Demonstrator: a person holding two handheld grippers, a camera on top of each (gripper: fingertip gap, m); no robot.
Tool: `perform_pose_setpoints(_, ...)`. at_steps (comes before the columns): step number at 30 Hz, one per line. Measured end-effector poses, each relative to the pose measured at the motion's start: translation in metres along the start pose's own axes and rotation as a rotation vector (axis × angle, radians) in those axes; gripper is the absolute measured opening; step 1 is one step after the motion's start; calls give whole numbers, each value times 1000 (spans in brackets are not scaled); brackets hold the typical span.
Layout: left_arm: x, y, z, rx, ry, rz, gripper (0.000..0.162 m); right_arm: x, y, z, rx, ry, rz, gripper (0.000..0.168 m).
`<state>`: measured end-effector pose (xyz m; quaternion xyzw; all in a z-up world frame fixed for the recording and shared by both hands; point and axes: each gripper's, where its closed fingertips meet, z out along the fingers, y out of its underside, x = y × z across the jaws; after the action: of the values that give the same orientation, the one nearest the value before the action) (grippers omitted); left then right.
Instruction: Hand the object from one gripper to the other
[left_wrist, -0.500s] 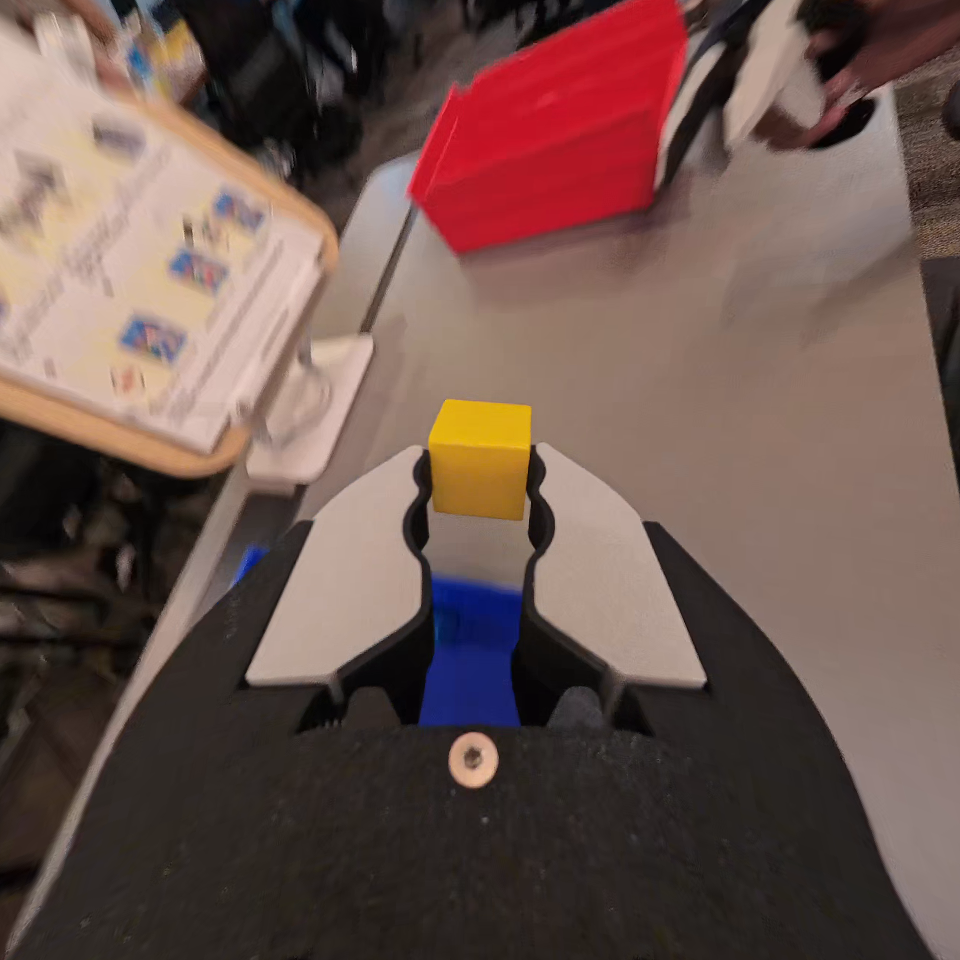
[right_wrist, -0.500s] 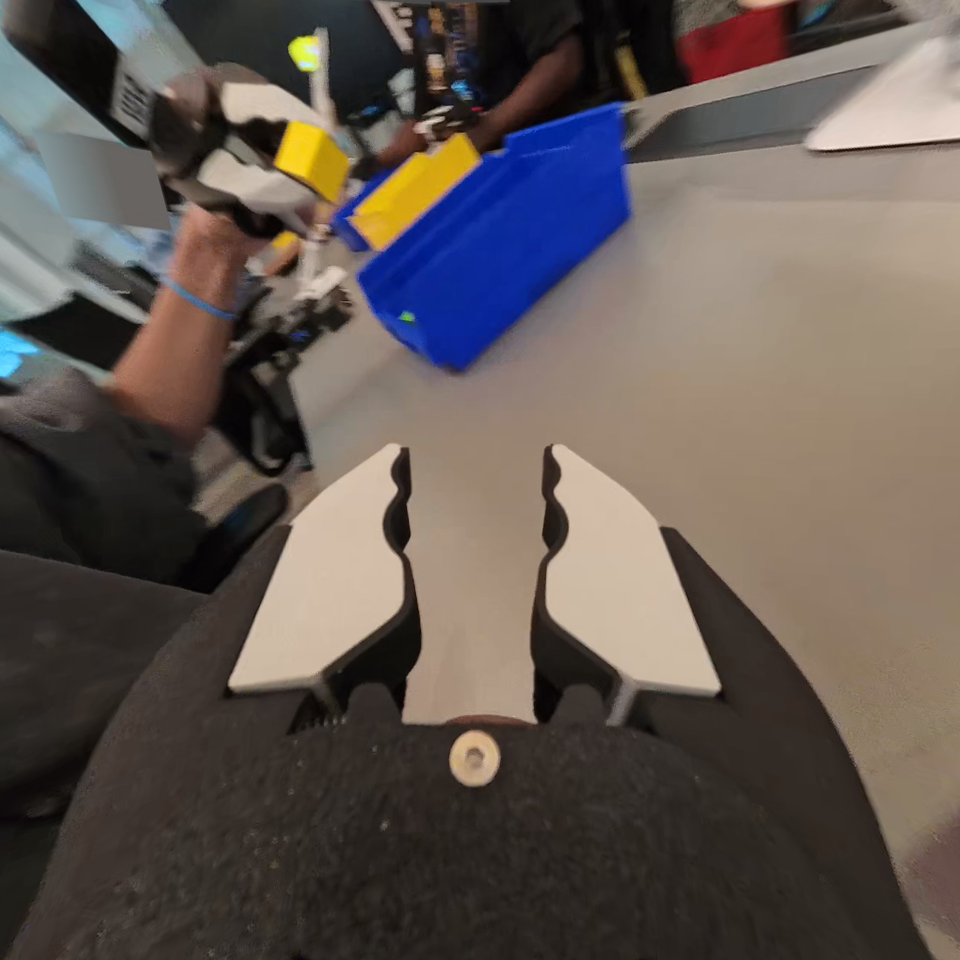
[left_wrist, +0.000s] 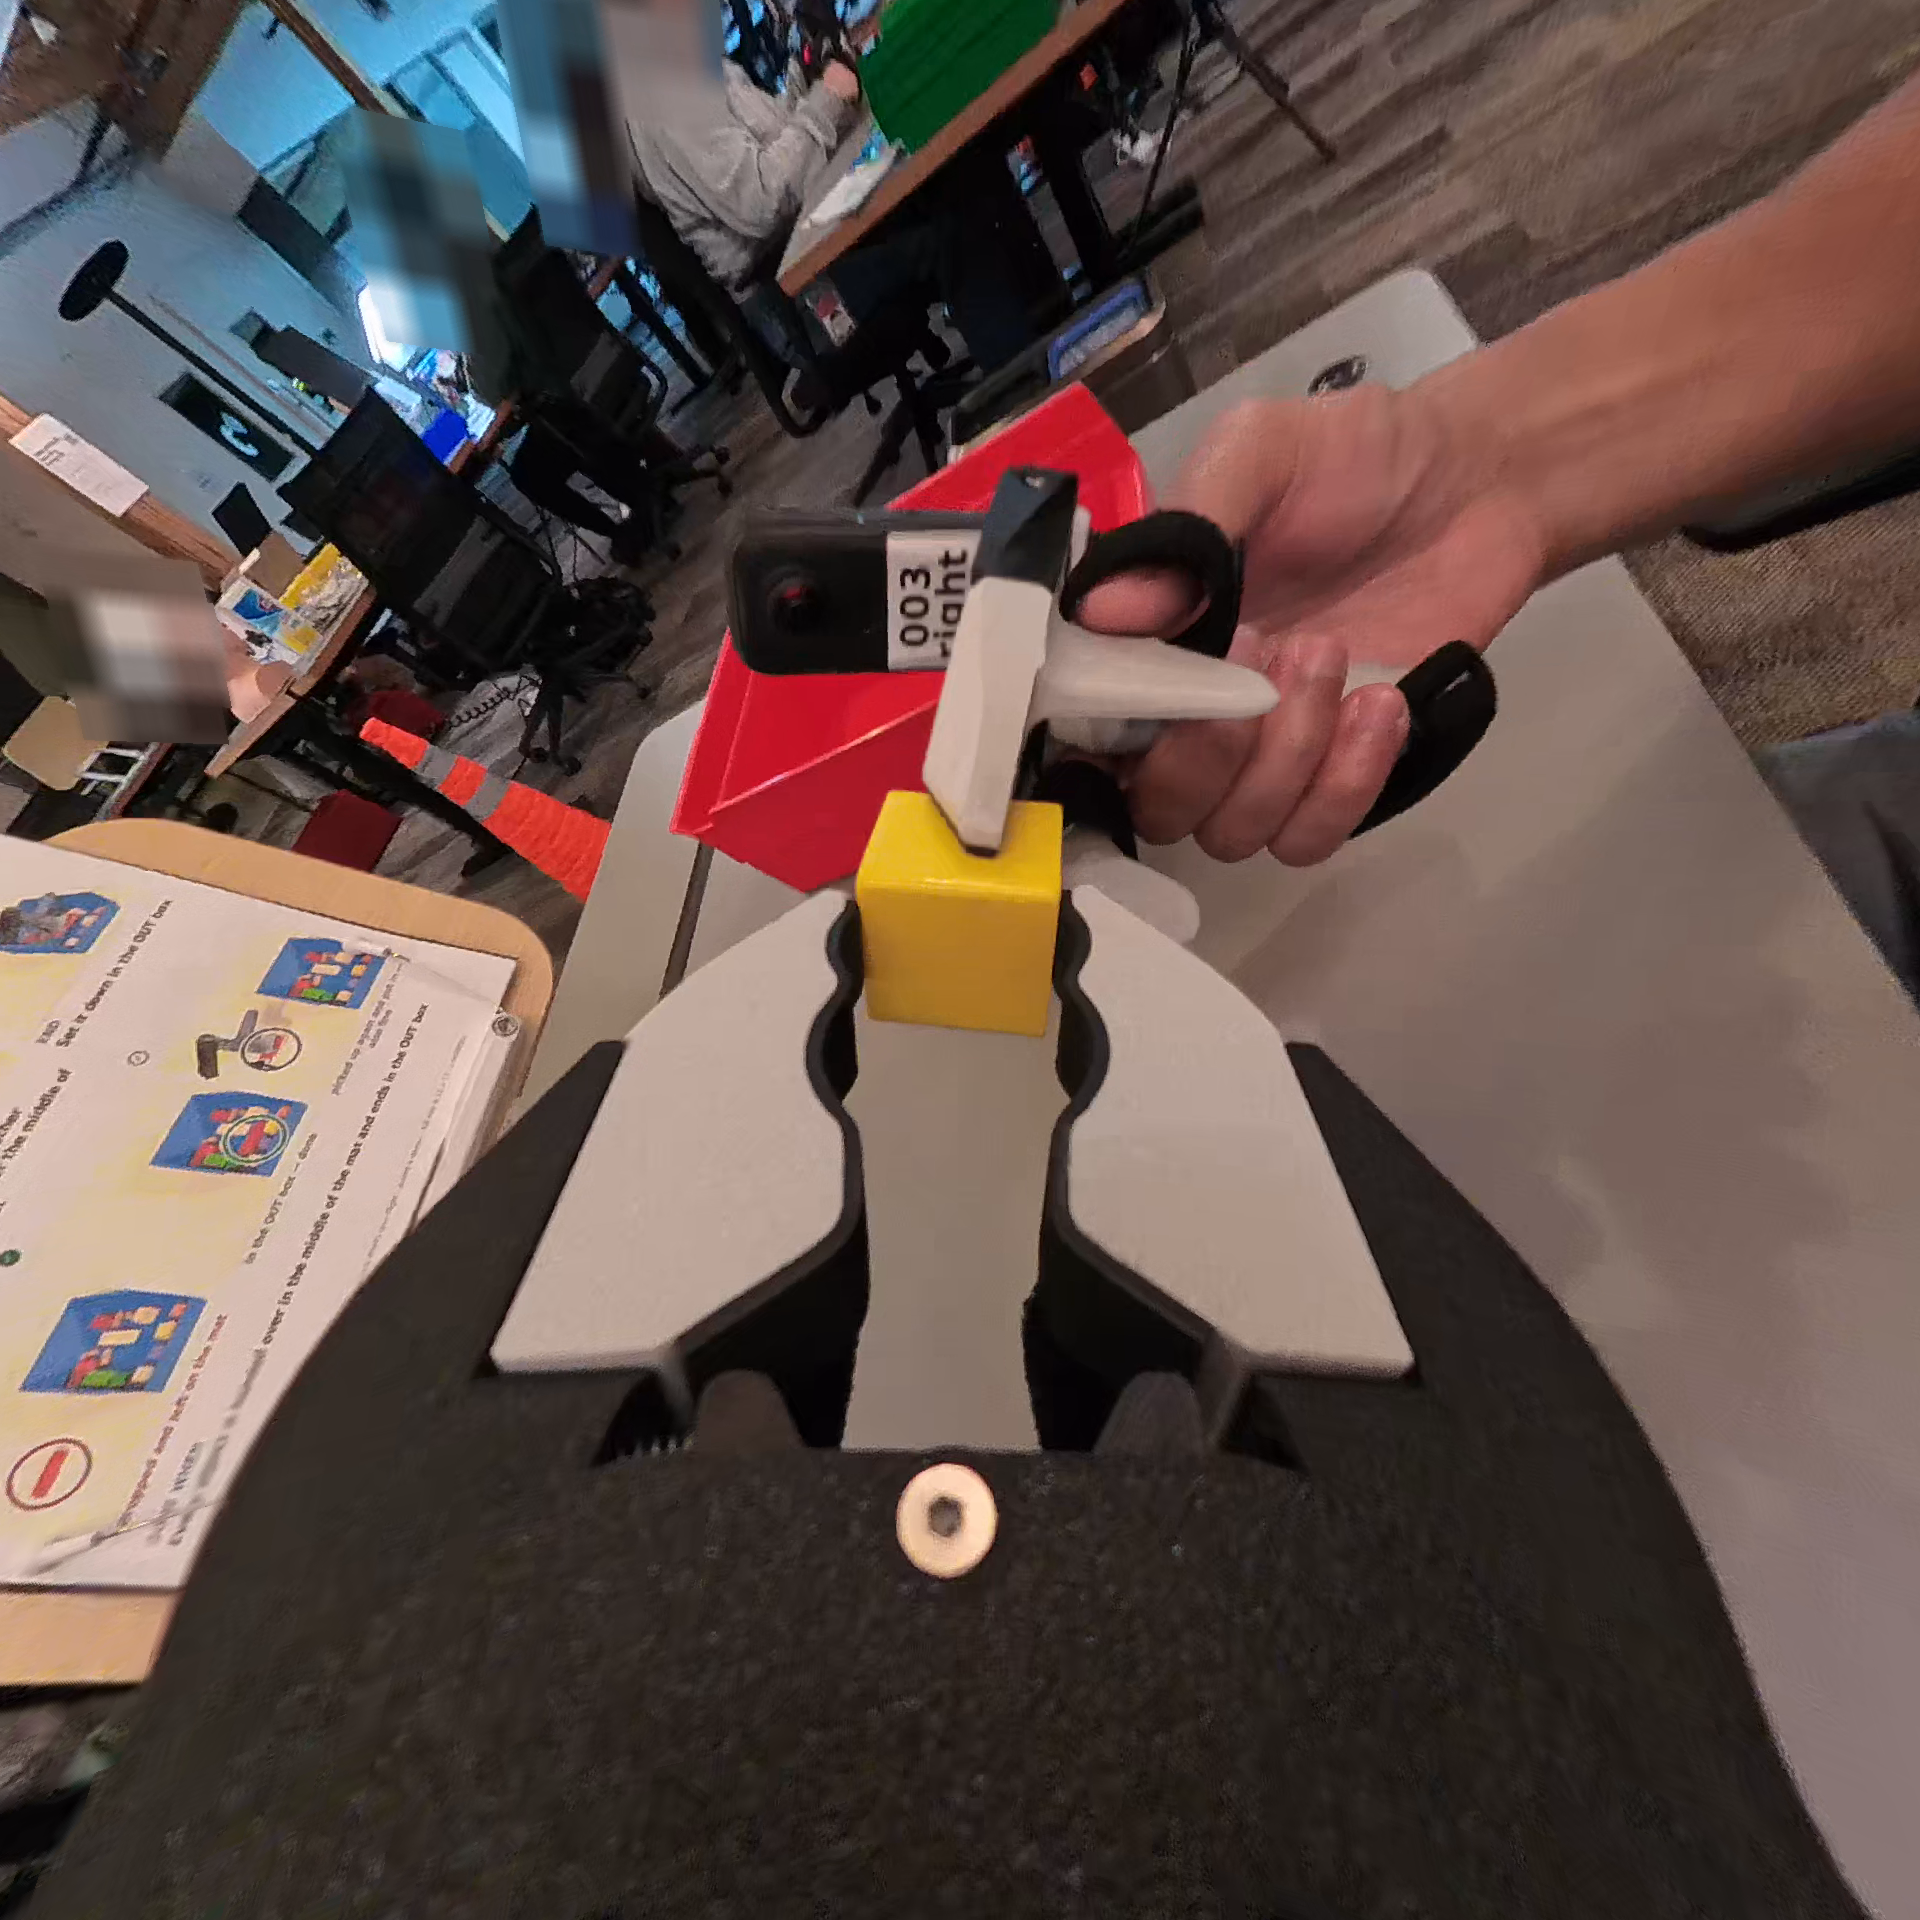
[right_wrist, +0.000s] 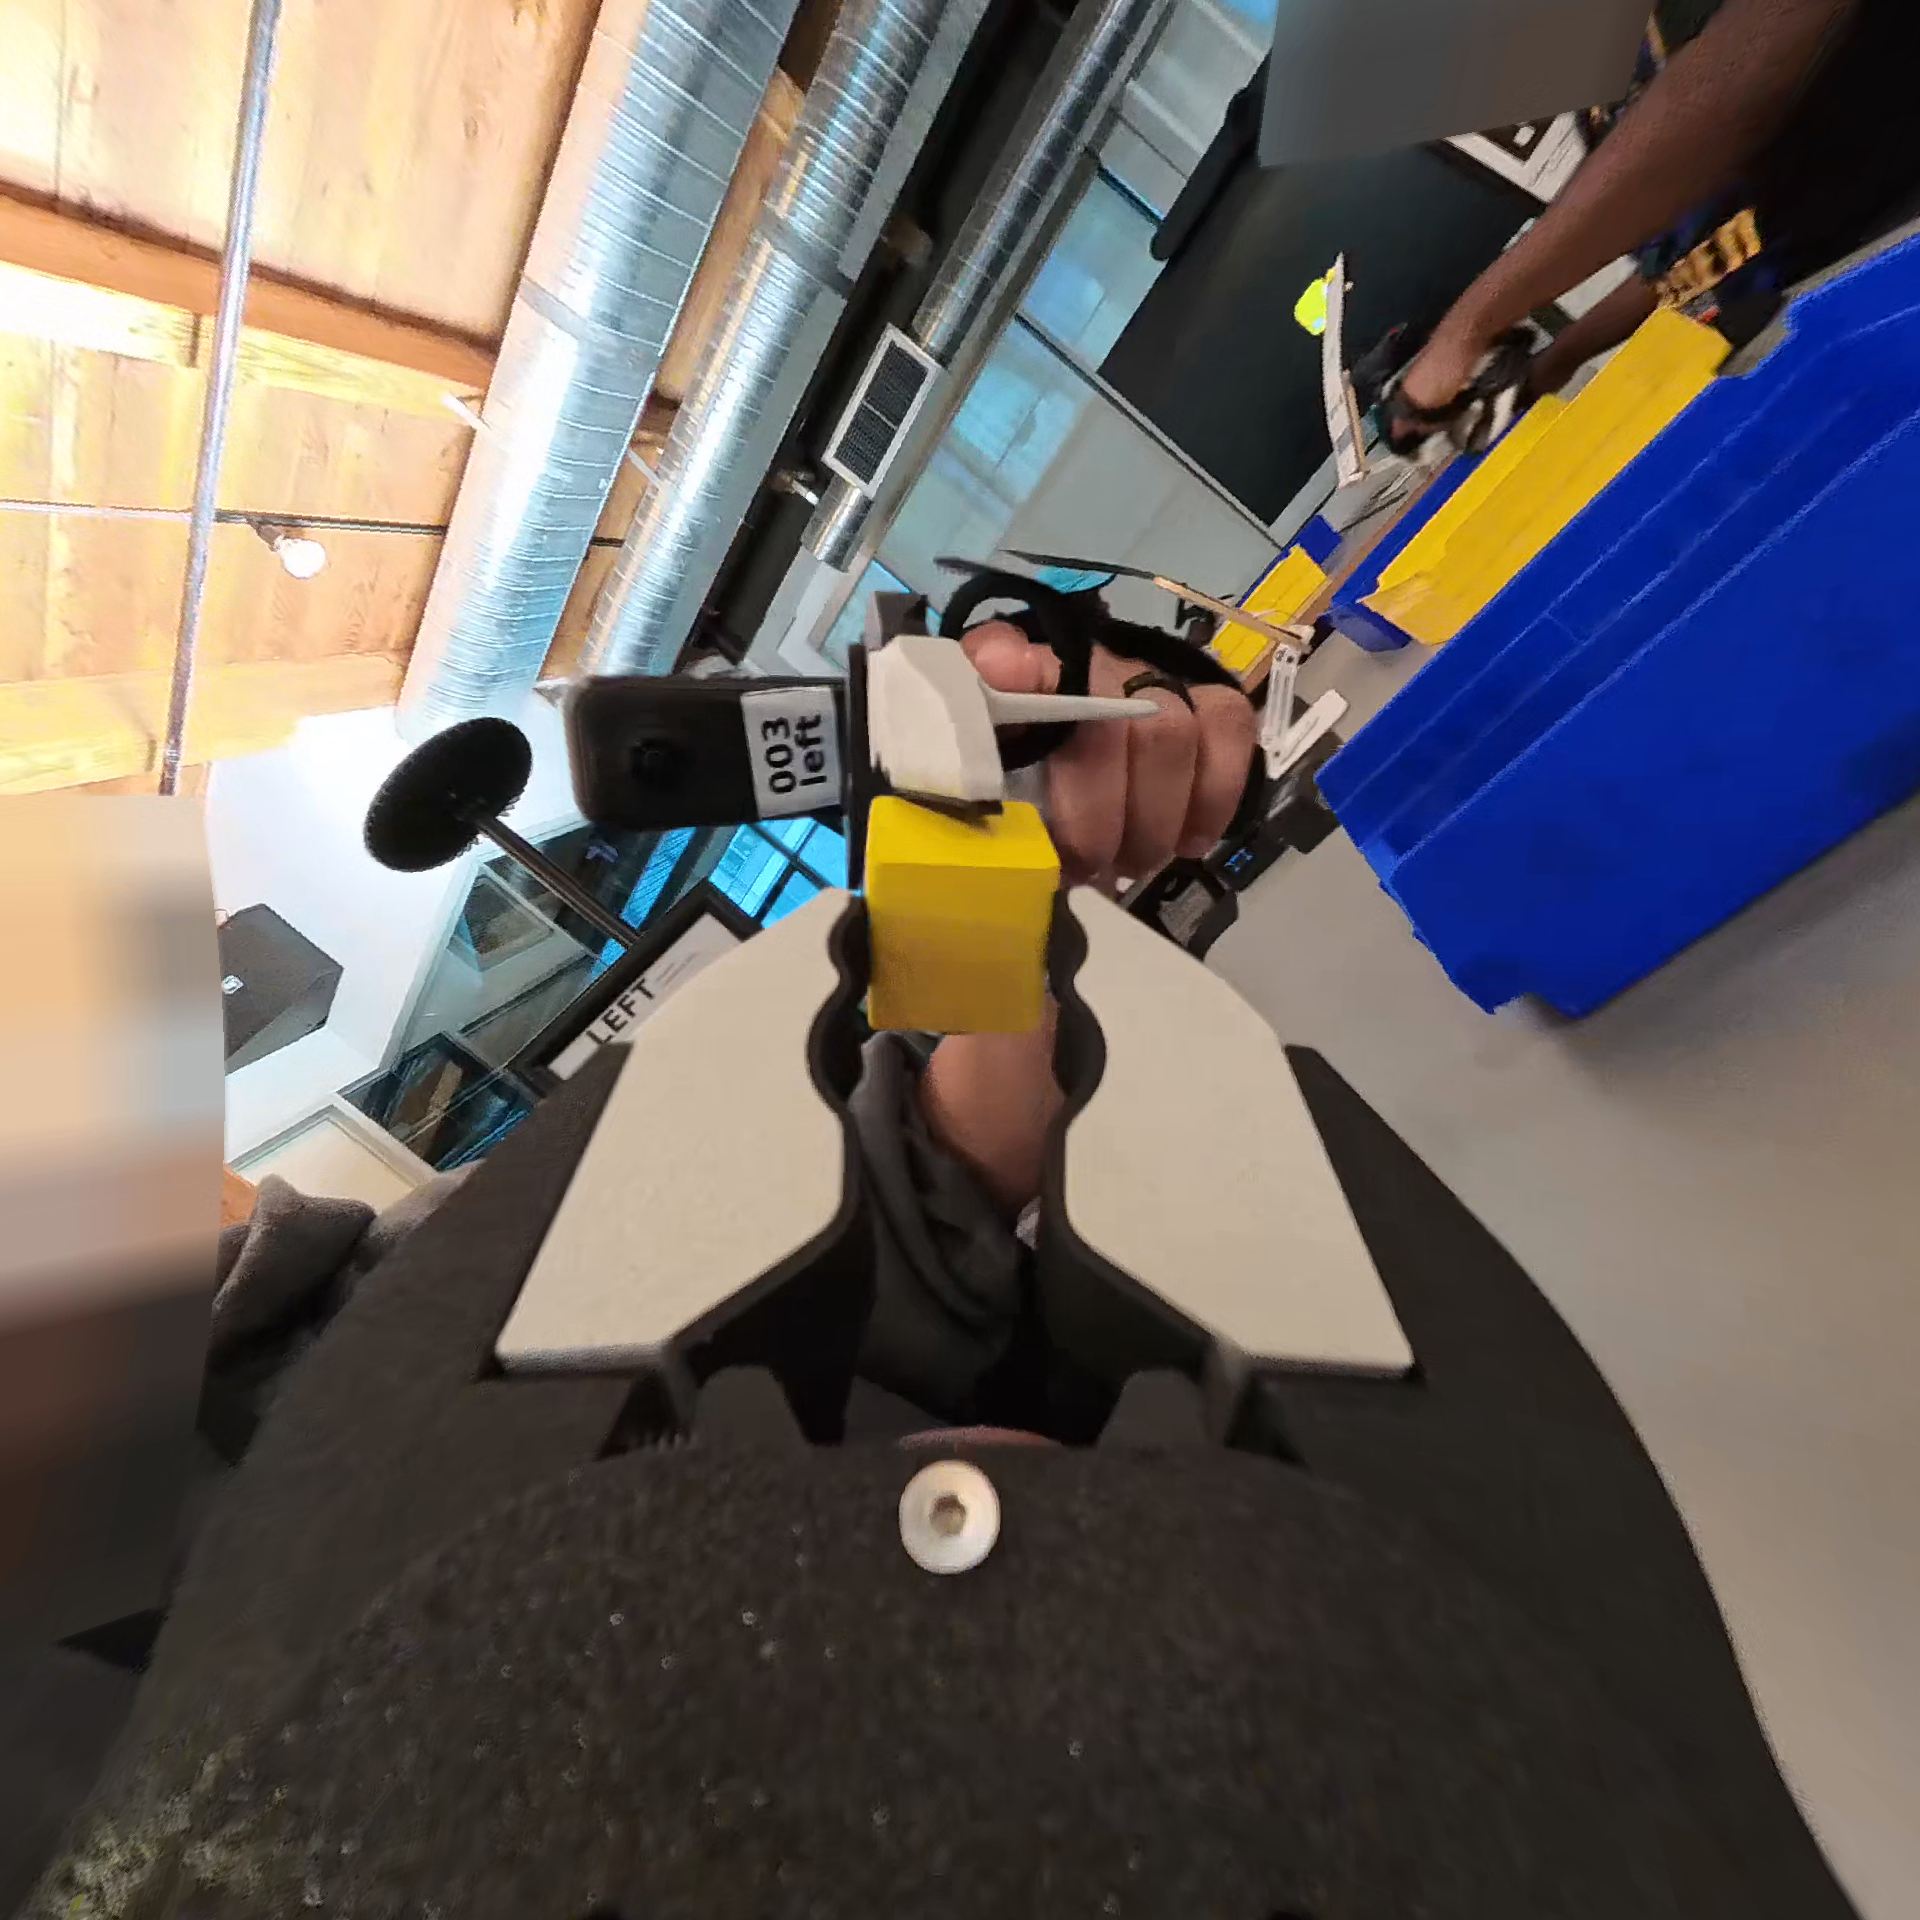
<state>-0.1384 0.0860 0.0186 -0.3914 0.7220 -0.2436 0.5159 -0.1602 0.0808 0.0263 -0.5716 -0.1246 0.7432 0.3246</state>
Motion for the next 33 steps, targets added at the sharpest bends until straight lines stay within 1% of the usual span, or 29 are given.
perform_pose_setpoints(2, 4, 6, 5, -63, -17, -2, 34, 6, 2, -7, -15, 46, -17, 33)
perform_pose_setpoints(3, 4, 8, 5, -84, -51, -17, 34, 8, 2, -10, -18, 69, -23, 33)
perform_pose_setpoints(4, 4, 7, 2, -90, -93, -44, 34, 9, 0, -14, -10, 91, -30, 33)
perform_pose_setpoints(5, 6, 7, -3, -78, -131, -101, 38, 9, -3, -20, 0, 109, -43, 33)
perform_pose_setpoints(6, 10, 8, -10, -52, -171, -202, 42, 6, -7, -27, 9, 129, -66, 33)
perform_pose_setpoints(7, 15, 15, -16, -19, -212, -357, 41, 1, -13, -35, 11, 153, -101, 33)
perform_pose_setpoints(8, 28, 24, -19, 16, -218, -548, 41, -7, -22, -45, 17, 185, -153, 33)
perform_pose_setpoints(9, 51, 32, -20, 55, -171, -741, 41, -18, -35, -58, 27, 228, -221, 33)
perform_pose_setpoints(10, 77, 37, -21, 86, -107, -895, 49, -29, -50, -75, 40, 293, -302, 33)
perform_pose_setpoints(11, 99, 45, -24, 92, -82, -1004, 60, -35, -66, -96, 45, 403, -388, 33)
perform_pose_setpoints(13, 133, 62, -33, 86, -107, -1148, 61, -32, -96, -152, -3, 729, -561, 33)
perform_pose_setpoints(14, 147, 66, -39, 91, -113, -1202, 61, -25, -106, -183, -47, 889, -601, 33)
perform_pose_setpoints(15, 160, 70, -44, 90, -105, -1238, 61, -16, -112, -215, -100, 1029, -604, 33)
perform_pose_setpoints(17, 181, 79, -58, 47, -115, -1238, 61, 13, -117, -270, -228, 1245, -582, 33)
perform_pose_setpoints(19, 187, 87, -73, 35, -195, -1218, 60, 53, -113, -314, -410, 1391, -527, 33)
perform_pose_setpoints(21, 187, 89, -84, 60, -235, -1213, 53, 93, -106, -344, -536, 1498, -385, 33)
perform_pose_setpoints(25, 178, 89, -92, 92, -265, -1216, 52, 148, -93, -361, -672, 1576, -158, 33)
perform_pose_setpoints(28, 176, 95, -94, 99, -291, -1253, 49, 162, -79, -373, -832, 1652, -37, 33)
perform_pose_setpoints(31, 175, 92, -99, 183, -240, -1354, 49, 166, -71, -382, -977, 1706, -15, 33)
perform_pose_setpoints(33, 169, 92, -106, 234, -254, -1389, 49, 170, -67, -383, -1008, 1714, -14, 33)
